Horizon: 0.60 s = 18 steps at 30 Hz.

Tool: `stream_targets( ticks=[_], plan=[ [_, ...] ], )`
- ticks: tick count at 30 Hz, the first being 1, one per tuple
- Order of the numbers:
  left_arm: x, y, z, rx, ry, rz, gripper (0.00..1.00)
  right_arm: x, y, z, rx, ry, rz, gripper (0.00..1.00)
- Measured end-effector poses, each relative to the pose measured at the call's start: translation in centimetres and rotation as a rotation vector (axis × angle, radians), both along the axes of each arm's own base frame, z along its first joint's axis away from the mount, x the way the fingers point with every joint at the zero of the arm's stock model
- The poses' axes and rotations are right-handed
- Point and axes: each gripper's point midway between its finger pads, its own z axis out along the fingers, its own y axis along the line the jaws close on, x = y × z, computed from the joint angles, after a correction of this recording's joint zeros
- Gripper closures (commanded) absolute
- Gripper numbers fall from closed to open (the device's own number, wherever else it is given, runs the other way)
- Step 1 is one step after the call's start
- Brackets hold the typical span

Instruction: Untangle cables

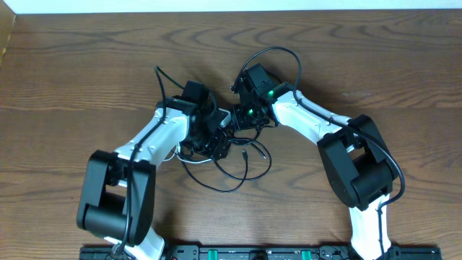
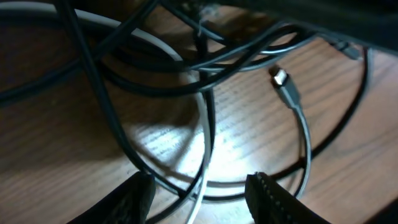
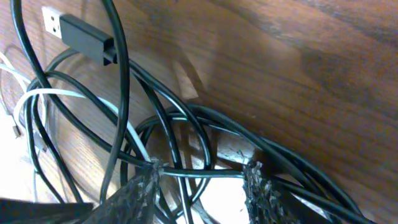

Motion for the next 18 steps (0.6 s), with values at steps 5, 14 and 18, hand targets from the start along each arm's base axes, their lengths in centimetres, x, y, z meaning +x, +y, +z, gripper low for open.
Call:
stream_targets(
  ticks=[5,14,18],
  plan=[
    [-0.03,0.02,-0.30,0.002,0.007,0.001,0.49,0.03,-0.03,-0.02,-0.002,-0.001,-0.001,0.55],
    [0.12,-0.24,-0.28,0.001,0.015,0.040,0.48,0.23,-0.26,0.04,0.006,0.010,-0.020,0.56],
    [0.79,-0.85,-0.20,-0.011,0.005,0.092,0.48,0.76,-0.79,0.09,0.016,0.033,-0.069,0.56]
  ],
)
